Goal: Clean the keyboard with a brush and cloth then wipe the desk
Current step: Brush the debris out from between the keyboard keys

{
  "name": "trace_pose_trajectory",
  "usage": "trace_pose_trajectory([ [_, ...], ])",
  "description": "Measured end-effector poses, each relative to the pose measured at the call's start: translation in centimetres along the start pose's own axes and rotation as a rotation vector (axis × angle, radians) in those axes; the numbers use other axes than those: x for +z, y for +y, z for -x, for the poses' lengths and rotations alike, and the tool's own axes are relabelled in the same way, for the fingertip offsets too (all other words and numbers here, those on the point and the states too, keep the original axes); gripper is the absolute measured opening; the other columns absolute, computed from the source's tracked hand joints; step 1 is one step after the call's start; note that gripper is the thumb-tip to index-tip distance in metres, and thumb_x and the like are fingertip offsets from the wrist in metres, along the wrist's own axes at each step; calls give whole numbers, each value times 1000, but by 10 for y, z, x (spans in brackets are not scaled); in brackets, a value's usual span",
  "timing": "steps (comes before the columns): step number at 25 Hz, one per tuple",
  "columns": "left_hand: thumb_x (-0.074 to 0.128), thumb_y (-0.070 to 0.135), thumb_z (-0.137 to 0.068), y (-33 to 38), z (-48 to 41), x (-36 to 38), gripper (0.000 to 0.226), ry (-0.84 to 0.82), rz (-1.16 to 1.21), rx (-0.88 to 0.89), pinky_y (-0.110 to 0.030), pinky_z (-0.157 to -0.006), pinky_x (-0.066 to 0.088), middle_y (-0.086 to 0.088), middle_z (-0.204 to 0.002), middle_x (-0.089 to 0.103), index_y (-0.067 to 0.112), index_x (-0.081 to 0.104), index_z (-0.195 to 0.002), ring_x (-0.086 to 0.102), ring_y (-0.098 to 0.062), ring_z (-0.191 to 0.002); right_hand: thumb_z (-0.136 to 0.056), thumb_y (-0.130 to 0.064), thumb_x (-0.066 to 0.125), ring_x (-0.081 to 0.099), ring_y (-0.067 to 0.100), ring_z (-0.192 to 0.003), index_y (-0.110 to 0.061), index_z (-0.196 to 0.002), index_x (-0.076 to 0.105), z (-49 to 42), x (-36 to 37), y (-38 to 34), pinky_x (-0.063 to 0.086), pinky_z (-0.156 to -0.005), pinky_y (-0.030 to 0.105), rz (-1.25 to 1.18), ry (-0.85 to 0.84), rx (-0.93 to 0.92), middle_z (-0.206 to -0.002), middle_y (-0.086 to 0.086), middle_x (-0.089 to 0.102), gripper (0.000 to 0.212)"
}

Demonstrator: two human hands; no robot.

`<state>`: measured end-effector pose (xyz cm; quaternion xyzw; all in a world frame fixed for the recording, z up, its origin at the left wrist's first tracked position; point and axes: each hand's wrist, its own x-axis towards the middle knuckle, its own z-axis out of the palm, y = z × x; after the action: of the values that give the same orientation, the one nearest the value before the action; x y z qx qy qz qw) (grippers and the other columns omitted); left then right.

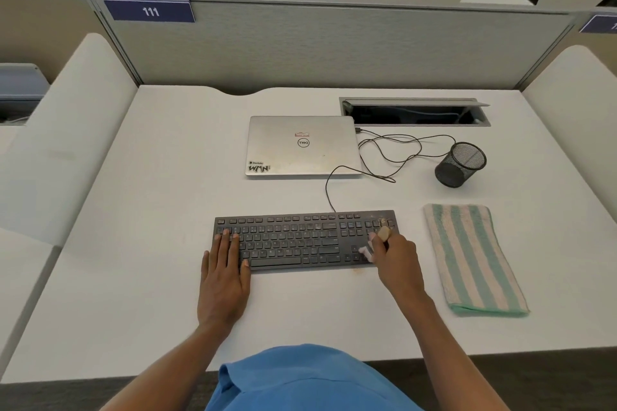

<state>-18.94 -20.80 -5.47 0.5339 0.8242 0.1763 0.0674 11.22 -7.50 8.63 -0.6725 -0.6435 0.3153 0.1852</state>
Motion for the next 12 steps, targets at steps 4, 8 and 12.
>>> trace_pose_trajectory([
  [4, 24, 40, -108, -1, 0, -1, 65, -5, 1, -2, -49, -132, 14, 0, -177, 14, 12, 24, -167, 1, -12, -163, -104, -33, 51, 61, 18, -61, -15, -75, 56, 1, 3, 5, 46, -54, 33, 77, -67, 58, -69, 3, 64, 34],
  [8, 24, 40, -109, -1, 0, -3, 65, -21, 16, 1, -49, -132, 13, 1, -177, 13, 13, 23, -168, 1, -13, -164, -104, -25, 51, 63, 1, -58, -6, -76, 57, 0, -1, -12, 41, -47, 14, -41, -33, 4, -66, -4, 61, 34],
  [12, 24, 39, -109, -2, 0, -4, 64, -42, 50, -6, -49, -132, 12, 1, -177, 13, 13, 23, -168, 2, -14, -164, -104, -25, 52, 58, 9, -61, -19, -72, 54, -1, 6, -24, 40, -53, 21, 17, -95, -31, -66, -15, 59, 33],
])
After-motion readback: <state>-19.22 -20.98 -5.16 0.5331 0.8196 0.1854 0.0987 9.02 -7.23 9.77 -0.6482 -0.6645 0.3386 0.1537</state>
